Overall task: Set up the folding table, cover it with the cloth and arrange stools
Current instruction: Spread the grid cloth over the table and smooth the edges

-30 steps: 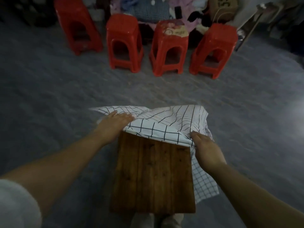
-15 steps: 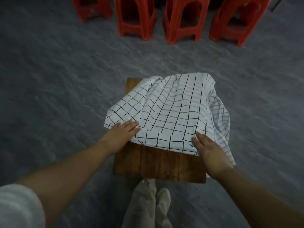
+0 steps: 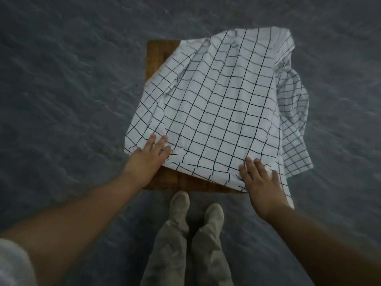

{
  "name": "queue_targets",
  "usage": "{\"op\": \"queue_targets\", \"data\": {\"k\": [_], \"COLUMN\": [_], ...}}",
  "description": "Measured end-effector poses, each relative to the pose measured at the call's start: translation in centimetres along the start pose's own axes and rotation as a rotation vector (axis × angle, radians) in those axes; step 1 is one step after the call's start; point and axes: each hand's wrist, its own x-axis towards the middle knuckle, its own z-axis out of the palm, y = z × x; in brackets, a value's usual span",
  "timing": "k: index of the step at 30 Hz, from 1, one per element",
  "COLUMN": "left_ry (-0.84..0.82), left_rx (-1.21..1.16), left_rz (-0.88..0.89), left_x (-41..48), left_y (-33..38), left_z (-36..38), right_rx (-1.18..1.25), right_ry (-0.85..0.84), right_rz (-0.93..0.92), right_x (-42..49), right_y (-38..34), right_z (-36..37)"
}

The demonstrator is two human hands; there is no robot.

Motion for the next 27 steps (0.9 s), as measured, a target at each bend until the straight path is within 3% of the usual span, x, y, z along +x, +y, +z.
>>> {"op": "queue_targets", "data": {"k": [13, 21, 23, 27], "left_ry": [-0.093, 0.002, 0.113, 0.269], "left_rx": [0.013, -0.258, -0.336, -0.669], "left_rz": [0.046, 0.111, 0.027, -0.39], "left_x": [-2.7, -4.9, -5.2, -4.3], "left_y": [-0.6, -2.4, -2.7, -4.4], "left_z": [5.5, 5.8, 5.5, 4.4], "right_rx": [-0.063, 0.091, 0.125, 0.207], "right_ry": [-0.168, 0.006, 0.054, 0.124], "right_rz": [0.065, -0.049, -0.079, -0.104], "right_x": [-1.4, 1.0, 1.9, 4.2], "right_y": [-3.0, -8.5, -10.1, -14.0], "right_z": [3.2, 0.3, -0.3, -2.3]}}
